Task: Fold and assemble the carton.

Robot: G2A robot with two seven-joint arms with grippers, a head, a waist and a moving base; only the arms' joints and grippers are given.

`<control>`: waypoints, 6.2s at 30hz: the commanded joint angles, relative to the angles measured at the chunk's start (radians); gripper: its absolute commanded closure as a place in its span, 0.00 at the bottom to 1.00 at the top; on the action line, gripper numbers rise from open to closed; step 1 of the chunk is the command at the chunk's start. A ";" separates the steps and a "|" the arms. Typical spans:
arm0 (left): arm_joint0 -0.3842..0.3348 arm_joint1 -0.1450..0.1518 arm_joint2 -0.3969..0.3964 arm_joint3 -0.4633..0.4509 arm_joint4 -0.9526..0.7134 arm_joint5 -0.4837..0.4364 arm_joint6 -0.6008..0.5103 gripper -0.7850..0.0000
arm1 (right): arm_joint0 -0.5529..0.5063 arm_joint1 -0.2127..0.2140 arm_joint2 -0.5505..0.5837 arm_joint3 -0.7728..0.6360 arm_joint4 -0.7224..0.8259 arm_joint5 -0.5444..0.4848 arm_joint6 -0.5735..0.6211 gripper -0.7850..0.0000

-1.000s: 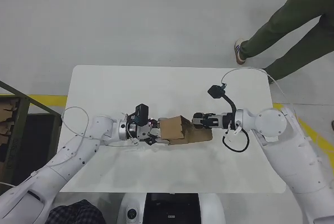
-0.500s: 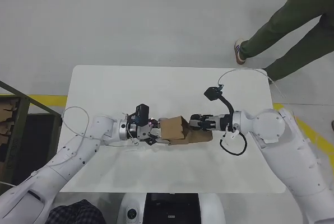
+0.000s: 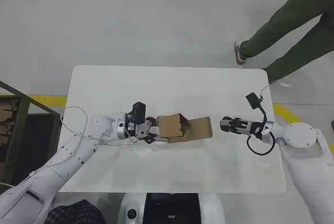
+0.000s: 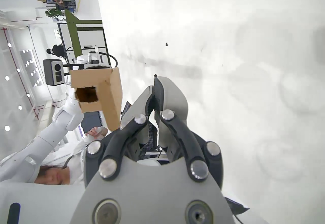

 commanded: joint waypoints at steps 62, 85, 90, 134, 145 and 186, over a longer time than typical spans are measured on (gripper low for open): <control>-0.026 -0.068 -0.005 0.062 0.092 0.032 -0.119 0.54 | 0.169 -0.031 -0.279 -0.057 -0.072 -0.047 -0.030 0.90; 0.006 -0.068 -0.053 0.041 0.125 0.013 -0.090 0.54 | 0.171 -0.029 -0.285 -0.059 -0.057 -0.042 -0.038 0.88; 0.013 -0.069 -0.060 0.033 0.137 0.014 -0.091 0.54 | 0.181 -0.030 -0.294 -0.064 -0.058 -0.034 -0.040 0.88; 0.044 -0.080 -0.109 0.035 0.145 0.023 -0.075 0.54 | 0.170 -0.030 -0.287 -0.064 0.019 -0.021 -0.066 0.80; 0.048 -0.081 -0.129 0.040 0.129 0.020 -0.081 0.54 | 0.140 -0.025 -0.269 -0.056 0.058 -0.062 -0.053 0.82; 0.076 -0.092 -0.153 0.014 0.143 0.023 -0.092 0.54 | 0.169 -0.034 -0.301 -0.013 0.130 -0.100 -0.075 1.00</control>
